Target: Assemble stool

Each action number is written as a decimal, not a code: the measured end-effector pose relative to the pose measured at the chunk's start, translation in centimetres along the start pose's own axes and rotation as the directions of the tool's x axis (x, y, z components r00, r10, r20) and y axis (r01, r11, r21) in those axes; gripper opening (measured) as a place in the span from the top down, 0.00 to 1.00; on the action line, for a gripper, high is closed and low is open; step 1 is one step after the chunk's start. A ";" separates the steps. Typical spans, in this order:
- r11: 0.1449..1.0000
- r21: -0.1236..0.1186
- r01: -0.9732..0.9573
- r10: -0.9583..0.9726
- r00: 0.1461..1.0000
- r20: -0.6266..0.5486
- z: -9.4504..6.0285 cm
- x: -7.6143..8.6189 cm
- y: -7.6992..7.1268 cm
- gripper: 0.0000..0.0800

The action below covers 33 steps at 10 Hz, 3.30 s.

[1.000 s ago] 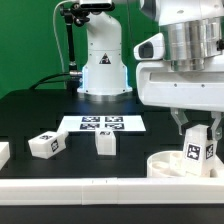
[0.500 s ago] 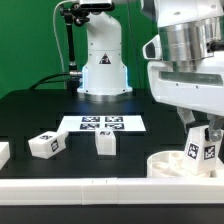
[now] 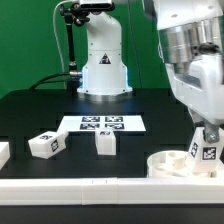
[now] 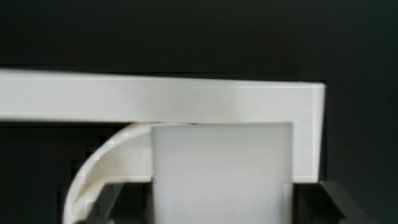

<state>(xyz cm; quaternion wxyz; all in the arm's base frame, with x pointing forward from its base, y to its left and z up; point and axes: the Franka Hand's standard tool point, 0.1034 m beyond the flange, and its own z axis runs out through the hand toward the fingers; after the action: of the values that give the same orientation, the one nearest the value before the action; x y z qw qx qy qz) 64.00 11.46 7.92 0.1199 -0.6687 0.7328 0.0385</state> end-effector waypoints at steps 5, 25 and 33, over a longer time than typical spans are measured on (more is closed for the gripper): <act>0.926 0.068 -0.372 0.366 0.927 0.088 0.0 -0.3 -0.2 0.58; 0.990 -0.029 0.138 -0.135 0.986 0.095 -4.0 2.1 -0.7 0.19; 0.697 -0.081 0.713 -0.704 0.701 0.112 -4.3 5.1 0.2 0.19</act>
Offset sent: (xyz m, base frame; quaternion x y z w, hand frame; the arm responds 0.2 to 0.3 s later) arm -0.0005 0.0026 0.0034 0.0393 -0.0197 0.2335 0.9714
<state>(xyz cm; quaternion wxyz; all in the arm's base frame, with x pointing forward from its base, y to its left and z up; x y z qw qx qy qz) 62.86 5.57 10.92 0.1120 -0.9033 0.4103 0.0565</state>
